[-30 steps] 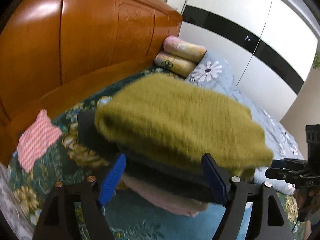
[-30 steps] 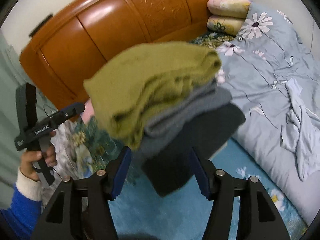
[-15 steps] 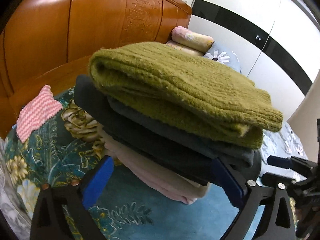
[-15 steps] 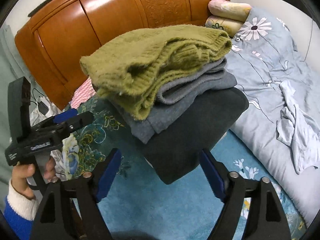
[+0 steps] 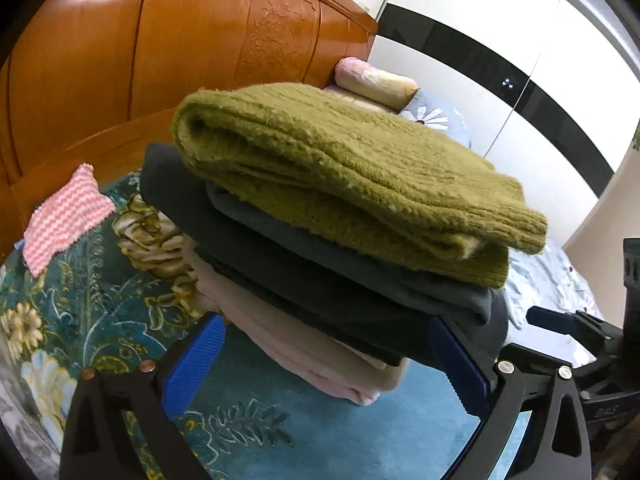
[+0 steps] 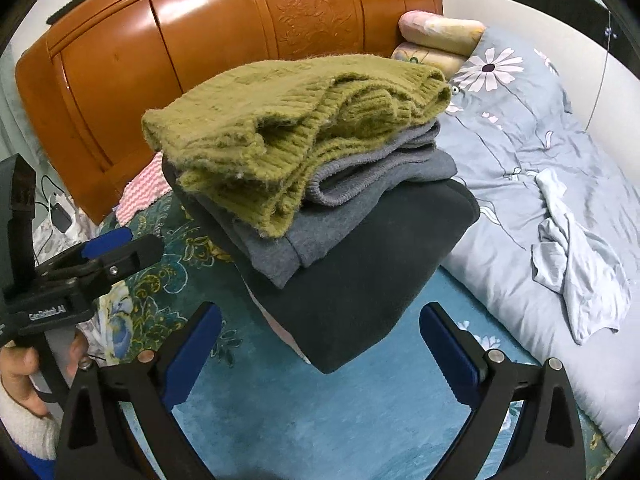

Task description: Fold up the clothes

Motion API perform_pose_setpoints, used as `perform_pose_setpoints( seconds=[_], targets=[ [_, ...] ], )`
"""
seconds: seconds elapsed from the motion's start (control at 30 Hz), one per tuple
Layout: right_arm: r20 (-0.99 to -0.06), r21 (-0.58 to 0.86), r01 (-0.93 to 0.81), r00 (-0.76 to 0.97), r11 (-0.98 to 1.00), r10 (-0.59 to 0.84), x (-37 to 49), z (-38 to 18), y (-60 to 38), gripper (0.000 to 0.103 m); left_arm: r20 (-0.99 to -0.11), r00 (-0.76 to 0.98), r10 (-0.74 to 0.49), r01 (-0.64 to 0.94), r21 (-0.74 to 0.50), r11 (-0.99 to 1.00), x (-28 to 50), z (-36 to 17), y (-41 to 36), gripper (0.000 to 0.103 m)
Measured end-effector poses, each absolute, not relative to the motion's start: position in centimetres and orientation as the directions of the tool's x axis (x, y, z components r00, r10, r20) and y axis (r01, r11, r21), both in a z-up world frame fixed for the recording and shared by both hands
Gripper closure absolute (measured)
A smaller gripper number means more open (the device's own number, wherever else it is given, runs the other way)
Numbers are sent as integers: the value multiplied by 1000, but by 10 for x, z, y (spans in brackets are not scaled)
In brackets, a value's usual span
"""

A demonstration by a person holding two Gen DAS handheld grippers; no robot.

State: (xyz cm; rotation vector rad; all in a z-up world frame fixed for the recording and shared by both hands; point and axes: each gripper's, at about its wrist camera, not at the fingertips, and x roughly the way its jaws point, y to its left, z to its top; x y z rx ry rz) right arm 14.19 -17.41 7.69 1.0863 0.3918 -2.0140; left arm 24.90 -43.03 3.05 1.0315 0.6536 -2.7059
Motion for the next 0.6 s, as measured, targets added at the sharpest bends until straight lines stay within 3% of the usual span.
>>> perform_pose_setpoints(
  seconds=[0.23, 0.6],
  targets=[
    [-807, 75, 771, -326, -632, -493, 148, 77, -179, 3, -667, -742, -66, 361, -314, -878, 254, 28, -427, 0],
    [-815, 53, 758, -344, -650, -467, 148, 72, -183, 3, -670, -716, -196, 409, -175, -895, 255, 20, -411, 0]
  ],
)
